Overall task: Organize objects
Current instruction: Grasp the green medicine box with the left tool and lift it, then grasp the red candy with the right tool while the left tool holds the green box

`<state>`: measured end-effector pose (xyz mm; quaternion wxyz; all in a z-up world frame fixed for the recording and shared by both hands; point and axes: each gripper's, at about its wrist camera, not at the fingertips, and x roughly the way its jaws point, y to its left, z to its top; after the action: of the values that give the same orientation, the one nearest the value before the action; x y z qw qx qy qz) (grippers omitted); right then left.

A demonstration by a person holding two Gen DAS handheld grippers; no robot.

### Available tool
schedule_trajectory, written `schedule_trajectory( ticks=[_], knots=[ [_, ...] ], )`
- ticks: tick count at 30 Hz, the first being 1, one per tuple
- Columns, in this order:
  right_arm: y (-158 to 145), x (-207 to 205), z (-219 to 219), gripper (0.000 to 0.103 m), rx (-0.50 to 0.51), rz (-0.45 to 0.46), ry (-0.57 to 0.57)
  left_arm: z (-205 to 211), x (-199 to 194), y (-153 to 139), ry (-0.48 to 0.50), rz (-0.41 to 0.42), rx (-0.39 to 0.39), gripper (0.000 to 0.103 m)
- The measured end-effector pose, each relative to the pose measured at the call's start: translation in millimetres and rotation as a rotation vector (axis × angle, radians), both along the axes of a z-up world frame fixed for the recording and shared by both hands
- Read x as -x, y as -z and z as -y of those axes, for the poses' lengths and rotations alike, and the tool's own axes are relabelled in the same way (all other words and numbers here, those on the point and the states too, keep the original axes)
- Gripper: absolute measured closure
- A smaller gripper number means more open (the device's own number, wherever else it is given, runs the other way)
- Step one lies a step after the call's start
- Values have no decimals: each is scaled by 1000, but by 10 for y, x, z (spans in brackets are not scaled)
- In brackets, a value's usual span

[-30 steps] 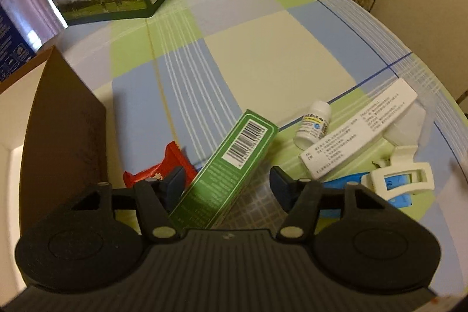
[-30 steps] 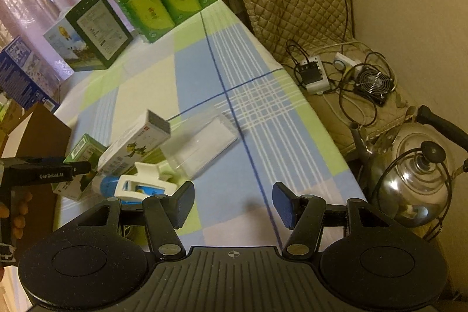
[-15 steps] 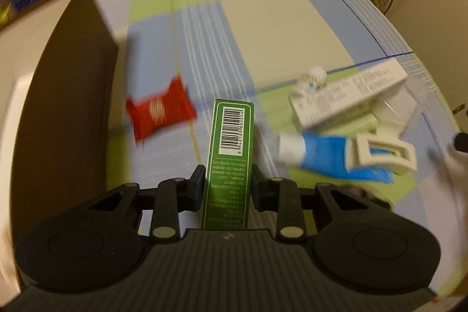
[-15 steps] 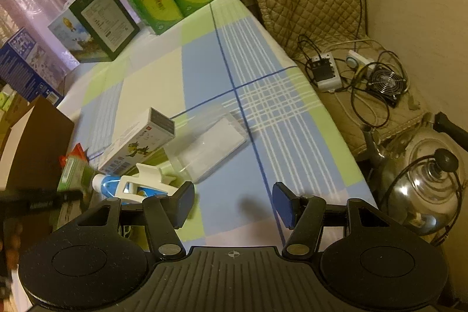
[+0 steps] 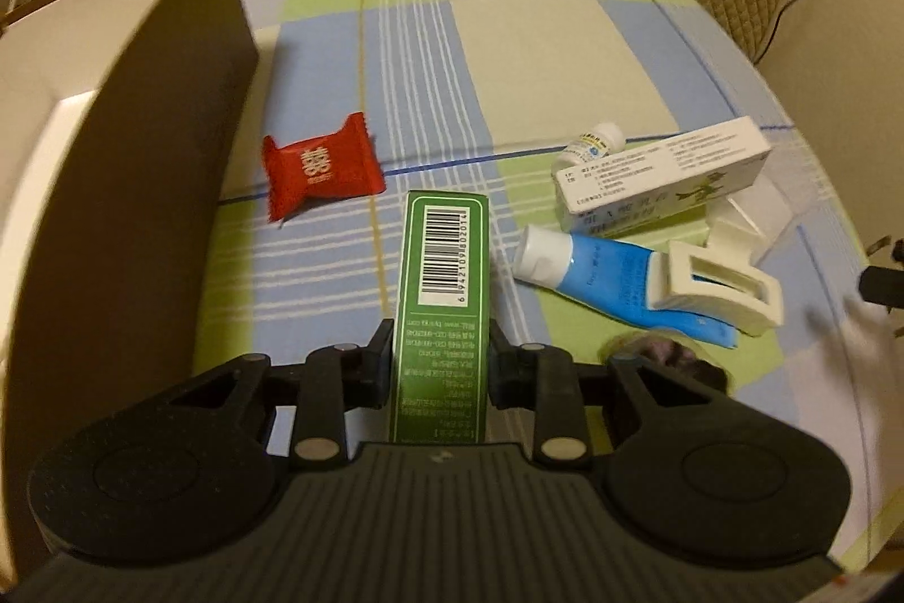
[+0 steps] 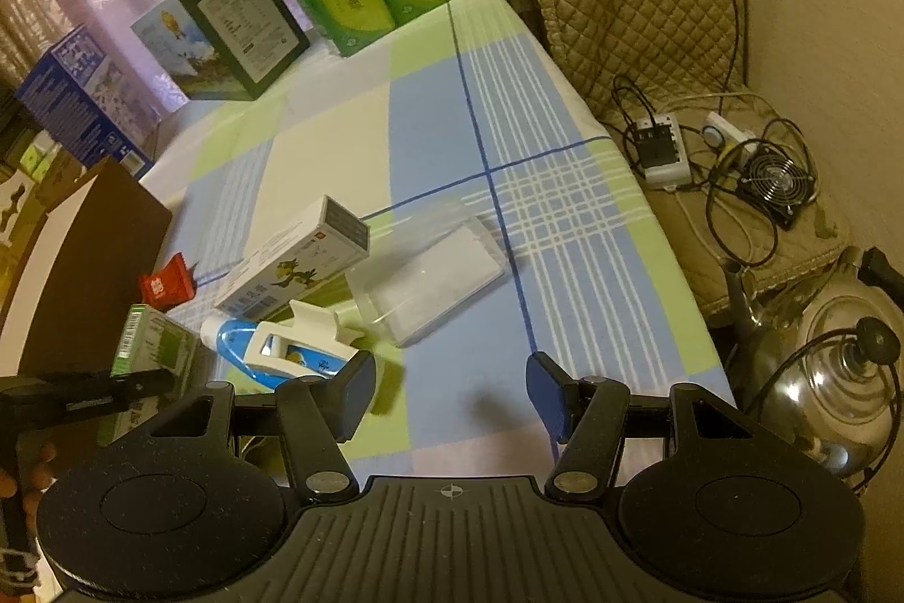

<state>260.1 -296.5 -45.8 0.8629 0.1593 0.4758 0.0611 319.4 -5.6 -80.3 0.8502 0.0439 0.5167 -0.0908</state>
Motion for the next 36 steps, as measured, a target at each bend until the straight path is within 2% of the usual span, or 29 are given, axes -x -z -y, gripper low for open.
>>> schedule_trajectory(
  ticks=[4,10,17,21,28,36],
  knots=[
    [-42,-27,-82,47,-5,27,-54,-175,268,-240,-70,34,42,77],
    [-148,-145,-451,47,-12,105,-214,-514,827,-577,-181,76,82,77],
    [-197,-303,-1092,47,-21,190,-450,-972,1505,-697,-366,68,97,77],
    [-120,-385,-1473,47,-12,231,-579,-1311,1766,-697,-494,70,74,77],
    [47,-605,-2029,47,77,298,-783,-1930,1991,-710,-677,103,28,77],
    [243,-864,-2536,47,247,402,-993,-2369,1984,-679,-757,105,13,77]
  ],
)
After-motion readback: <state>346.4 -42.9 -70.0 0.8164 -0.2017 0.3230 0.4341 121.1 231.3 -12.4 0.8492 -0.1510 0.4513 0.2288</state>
